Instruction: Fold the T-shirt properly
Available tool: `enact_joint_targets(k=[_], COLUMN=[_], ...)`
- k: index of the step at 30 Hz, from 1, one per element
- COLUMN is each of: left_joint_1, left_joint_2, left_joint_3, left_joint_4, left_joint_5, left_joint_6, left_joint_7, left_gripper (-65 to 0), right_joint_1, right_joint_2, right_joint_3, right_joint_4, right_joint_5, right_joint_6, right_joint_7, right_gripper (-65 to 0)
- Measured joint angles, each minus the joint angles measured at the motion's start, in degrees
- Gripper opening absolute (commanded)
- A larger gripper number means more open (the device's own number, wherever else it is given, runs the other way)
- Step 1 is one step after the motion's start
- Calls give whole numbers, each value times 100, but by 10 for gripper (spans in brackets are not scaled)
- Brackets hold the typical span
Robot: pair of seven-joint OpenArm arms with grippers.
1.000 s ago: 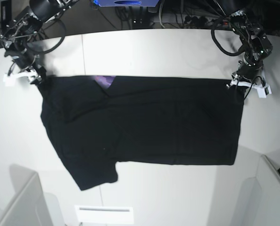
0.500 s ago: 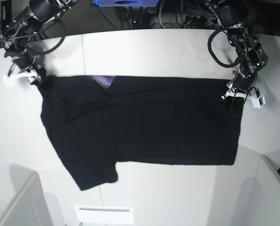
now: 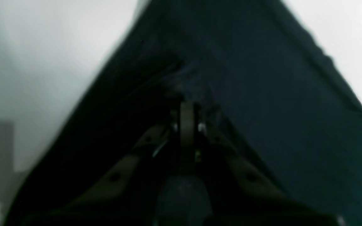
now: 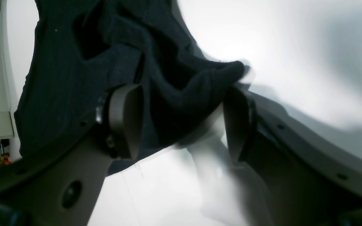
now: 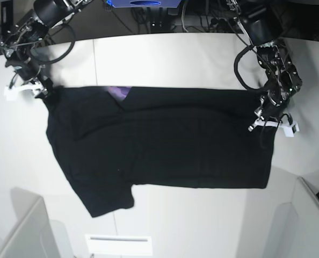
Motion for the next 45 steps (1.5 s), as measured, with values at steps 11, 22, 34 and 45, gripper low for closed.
enact_joint_targets(k=[11, 22, 34, 45], left_joint_1=[-92, 1110, 2463, 2146], left_joint_2=[-223, -291, -131, -160], left_joint_3=[-315, -444, -1139, -977], left_joint_4=[-181, 1486, 1840, 1165], left_joint_5=[0, -57, -1351, -1381], left_joint_6=[20, -286, -566, -616], left_joint_7=[-31, 11, -15, -179], left_gripper=[-650, -650, -650, -156], right_joint_1=[0, -17, -15, -11], right_joint_2=[0, 0, 0, 0], right_joint_3=[0, 0, 0, 0], right_joint_4=[0, 0, 2, 0], right_joint_5=[-2, 9, 24, 20], right_joint_6=[0, 0, 0, 0], right_joint_7=[0, -11, -33, -33], right_gripper=[-273, -273, -273, -273])
